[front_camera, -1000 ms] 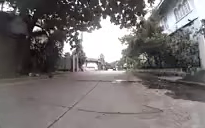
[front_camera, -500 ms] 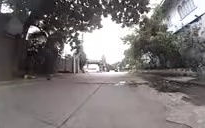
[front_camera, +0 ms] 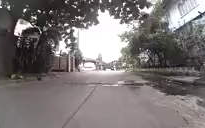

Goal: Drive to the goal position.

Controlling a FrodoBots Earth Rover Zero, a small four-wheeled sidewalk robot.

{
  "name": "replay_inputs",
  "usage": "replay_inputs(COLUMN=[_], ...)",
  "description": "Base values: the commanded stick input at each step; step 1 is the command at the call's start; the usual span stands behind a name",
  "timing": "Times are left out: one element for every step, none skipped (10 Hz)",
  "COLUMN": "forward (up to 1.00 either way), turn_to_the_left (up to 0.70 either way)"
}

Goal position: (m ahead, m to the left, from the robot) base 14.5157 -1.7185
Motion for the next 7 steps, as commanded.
replay_inputs(forward=[1.0,1.0,1.0,1.0,1.0,1.0,1.0], turn_to_the_left=[-0.4,-0.4,-0.4,-0.4,-0.4,-0.4,-0.4])
